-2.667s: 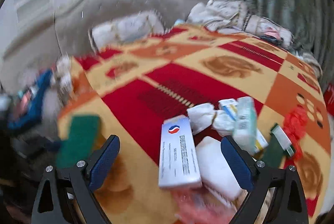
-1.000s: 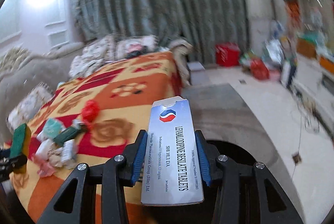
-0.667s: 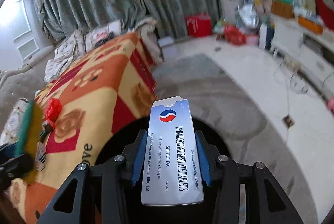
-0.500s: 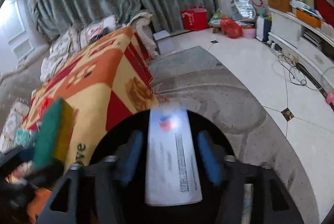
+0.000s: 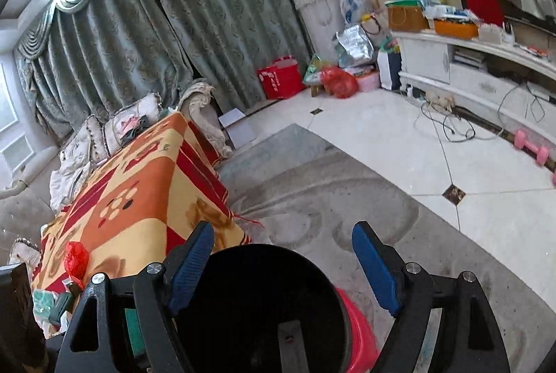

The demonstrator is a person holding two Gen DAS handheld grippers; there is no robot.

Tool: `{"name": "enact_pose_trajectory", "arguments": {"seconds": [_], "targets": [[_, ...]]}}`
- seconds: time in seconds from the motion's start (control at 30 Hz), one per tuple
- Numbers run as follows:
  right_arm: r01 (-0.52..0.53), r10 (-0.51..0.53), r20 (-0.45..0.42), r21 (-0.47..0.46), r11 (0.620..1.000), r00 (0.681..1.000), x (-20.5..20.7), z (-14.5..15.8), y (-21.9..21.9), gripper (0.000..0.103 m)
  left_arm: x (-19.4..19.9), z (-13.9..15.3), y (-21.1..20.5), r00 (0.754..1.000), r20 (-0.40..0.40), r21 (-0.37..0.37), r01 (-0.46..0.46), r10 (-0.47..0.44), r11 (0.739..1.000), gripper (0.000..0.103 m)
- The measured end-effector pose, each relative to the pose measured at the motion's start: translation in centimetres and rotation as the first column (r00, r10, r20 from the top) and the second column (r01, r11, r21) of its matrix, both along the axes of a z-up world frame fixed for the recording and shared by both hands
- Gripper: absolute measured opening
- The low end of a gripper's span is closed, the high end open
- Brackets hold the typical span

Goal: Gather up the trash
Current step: 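Carry sponge and box over the black bin and open both tools, then grasp another white box with the right tool while the left grasps the pink bag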

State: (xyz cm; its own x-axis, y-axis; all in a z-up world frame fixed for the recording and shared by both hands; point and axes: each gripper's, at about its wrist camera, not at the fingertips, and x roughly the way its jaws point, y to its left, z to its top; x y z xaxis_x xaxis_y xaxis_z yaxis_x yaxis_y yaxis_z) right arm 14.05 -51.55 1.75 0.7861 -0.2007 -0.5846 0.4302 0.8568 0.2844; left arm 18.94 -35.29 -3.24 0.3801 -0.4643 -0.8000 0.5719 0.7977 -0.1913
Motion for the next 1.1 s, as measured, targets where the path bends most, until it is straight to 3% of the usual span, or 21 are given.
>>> {"name": "enact_pose_trajectory", "arguments": {"seconds": [0.33, 0.5, 0.63, 0.83, 0.97, 1.07, 1.1], "targets": [[0.005, -0.004, 0.006, -0.037, 0.999, 1.0, -0.5, -0.1, 0.7, 0.08, -0.4, 0.3, -0.5, 1.0, -0.019, -0.029, 0.022, -0.023, 0.999, 0.076], [0.018, -0.017, 0.037, -0.027, 0.999, 0.999, -0.7, 0.5, 0.8, 0.08, -1.2, 1.4, 1.8, 1.0, 0.01, -0.051, -0.003, 0.003, 0.999, 0.076], [-0.015, 0.018, 0.057, -0.041, 0.999, 0.998, -0.6, 1.2, 2.3, 0.08, -3.1, 3.4, 6.6, 0.997, 0.056, -0.088, -0.052, 0.057, 0.995, 0.076], [-0.154, 0.159, 0.09, -0.056, 0.986, 0.983, -0.8, 1.7, 8.2, 0.08, -6.9, 5.8, 19.1, 0.969, 0.134, -0.115, -0.195, 0.209, 0.974, 0.076], [-0.336, 0.334, 0.049, 0.017, 0.942, 0.941, 0.8, 1.9, 14.5, 0.08, -8.6, 5.4, 28.6, 0.921, 0.201, -0.092, -0.323, 0.335, 0.942, 0.076], [-0.518, 0.519, 0.041, -0.025, 0.855, 0.854, 1.2, 0.5, 20.1, 0.086, -8.1, 3.6, 32.9, 0.913, 0.188, -0.094, -0.351, 0.363, 0.932, 0.076], [-0.56, 0.56, -0.002, -0.028, 0.828, 0.828, 1.7, -0.6, 22.1, 0.086, -7.7, 2.9, 33.7, 0.914, 0.174, -0.092, -0.354, 0.365, 0.931, 0.076]]}}
